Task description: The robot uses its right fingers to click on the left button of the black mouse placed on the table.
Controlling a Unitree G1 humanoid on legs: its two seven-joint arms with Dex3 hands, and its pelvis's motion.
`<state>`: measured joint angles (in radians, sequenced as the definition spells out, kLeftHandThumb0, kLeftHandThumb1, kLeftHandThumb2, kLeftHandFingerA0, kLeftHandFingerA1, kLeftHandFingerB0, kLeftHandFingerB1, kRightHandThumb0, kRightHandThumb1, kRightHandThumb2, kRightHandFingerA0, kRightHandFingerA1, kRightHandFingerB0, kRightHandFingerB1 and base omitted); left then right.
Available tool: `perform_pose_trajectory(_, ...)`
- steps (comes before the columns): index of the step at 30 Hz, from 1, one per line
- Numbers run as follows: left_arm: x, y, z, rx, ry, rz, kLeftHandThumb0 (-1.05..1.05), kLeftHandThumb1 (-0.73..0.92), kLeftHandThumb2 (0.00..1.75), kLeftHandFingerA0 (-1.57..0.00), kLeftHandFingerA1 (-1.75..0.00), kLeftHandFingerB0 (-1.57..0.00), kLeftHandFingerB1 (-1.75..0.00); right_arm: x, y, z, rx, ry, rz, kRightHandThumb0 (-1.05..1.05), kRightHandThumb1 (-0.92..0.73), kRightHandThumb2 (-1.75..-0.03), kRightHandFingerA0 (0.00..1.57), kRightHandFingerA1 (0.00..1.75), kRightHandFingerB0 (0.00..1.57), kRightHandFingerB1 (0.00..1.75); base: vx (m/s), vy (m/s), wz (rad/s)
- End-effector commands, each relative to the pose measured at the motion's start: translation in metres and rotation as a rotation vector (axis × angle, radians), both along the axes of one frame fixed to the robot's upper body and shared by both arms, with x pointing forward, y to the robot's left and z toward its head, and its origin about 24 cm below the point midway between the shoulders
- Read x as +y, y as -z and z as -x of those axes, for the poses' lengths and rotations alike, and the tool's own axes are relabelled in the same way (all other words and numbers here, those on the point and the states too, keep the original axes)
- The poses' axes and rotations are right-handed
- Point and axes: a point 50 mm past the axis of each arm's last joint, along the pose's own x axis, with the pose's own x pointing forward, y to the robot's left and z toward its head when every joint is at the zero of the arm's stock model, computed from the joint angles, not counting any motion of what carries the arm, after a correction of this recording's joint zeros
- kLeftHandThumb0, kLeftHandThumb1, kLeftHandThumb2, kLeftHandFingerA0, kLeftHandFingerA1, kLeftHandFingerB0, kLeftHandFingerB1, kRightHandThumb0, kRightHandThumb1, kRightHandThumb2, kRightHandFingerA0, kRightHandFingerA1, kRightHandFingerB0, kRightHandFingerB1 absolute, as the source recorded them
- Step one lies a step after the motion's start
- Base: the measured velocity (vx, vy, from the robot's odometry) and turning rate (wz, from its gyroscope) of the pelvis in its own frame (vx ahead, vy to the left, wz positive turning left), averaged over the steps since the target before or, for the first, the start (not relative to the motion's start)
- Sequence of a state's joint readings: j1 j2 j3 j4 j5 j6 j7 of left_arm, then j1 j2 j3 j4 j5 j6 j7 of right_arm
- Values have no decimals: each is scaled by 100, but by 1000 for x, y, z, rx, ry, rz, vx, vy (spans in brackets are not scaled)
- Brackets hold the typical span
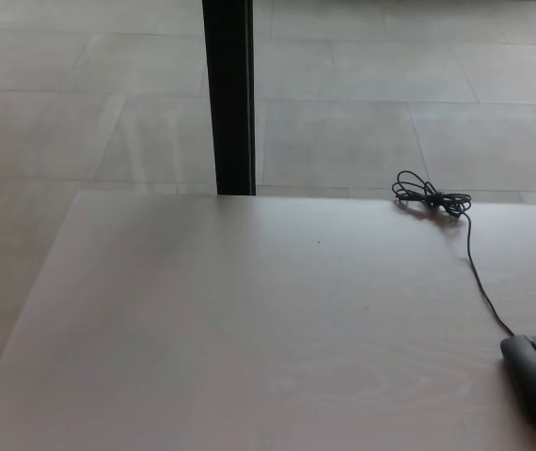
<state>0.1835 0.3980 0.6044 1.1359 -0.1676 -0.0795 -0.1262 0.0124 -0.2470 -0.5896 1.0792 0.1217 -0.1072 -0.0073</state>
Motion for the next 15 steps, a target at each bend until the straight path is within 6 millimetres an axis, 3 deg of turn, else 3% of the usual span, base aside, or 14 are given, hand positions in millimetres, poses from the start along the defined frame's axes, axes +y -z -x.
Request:
perform_pose_trajectory(1, 23, -18, 4, -251, -236, 45, -80, 74, 113, -54, -66, -37, -55, -44, -30, 7, -304, 440, 35, -74, -67, -97, 37, 53, 21, 43, 0, 0, 0)
perform_pose_trajectory(3, 22, -18, 5, -263, -239, 54, -80, 75, 113, -52, -67, -35, -54, -48, -33, 9, -332, 481, 29, -75, -67, -98, 38, 53, 16, 42, 0, 0, 0)
perform_pose_trajectory(4, 22, -17, 5, -270, -243, 57, -83, 92, 71, -47, -58, -37, -43, -50, -33, 10, -337, 494, 30, -74, -66, -97, 39, 54, 17, 42, 0, 0, 0)
perform_pose_trajectory(5, 22, -17, 5, -280, -247, 62, -83, 92, 71, -47, -58, -37, -43, -52, -35, 11, -345, 515, 33, -74, -66, -97, 39, 54, 17, 42, 0, 0, 0)
perform_pose_trajectory(6, 21, -16, 5, -276, -247, 65, -83, 92, 71, -60, -64, -39, -42, -55, -37, 13, -348, 535, 36, -76, -66, -98, 39, 53, 19, 43, 0, 0, 0)
perform_pose_trajectory(8, 20, -15, 5, -284, -263, 77, -84, 92, 71, -59, -64, -39, -42, -62, -42, 15, -366, 574, 42, -76, -67, -98, 38, 54, 19, 43, 0, 0, 0)
perform_pose_trajectory(11, 21, -15, 3, -288, -259, 71, -81, 92, 73, -60, -62, -39, -43, -72, -53, 13, -439, 640, 67, -76, -66, -99, 40, 55, 15, 43, 0, 0, 0)
perform_pose_trajectory(12, 21, -16, 3, -305, -267, 70, -78, 74, 113, -53, -66, -35, -54, -79, -63, 7, -479, 674, 86, -76, -81, -65, 55, 43, 29, 32, 0, 0, 0)
perform_pose_trajectory(14, 21, -16, 3, -312, -270, 71, -78, 74, 113, -53, -66, -35, -54, -82, -67, 6, -495, 688, 93, -76, -81, -65, 55, 43, 29, 32, 0, 0, 0)
perform_pose_trajectory(15, 22, -17, 3, -316, -259, 53, -80, 92, 74, -55, -61, -40, -46, -96, -92, -12, -579, 668, 131, -83, -65, -98, 40, 53, 15, 44, 0, 0, 0)
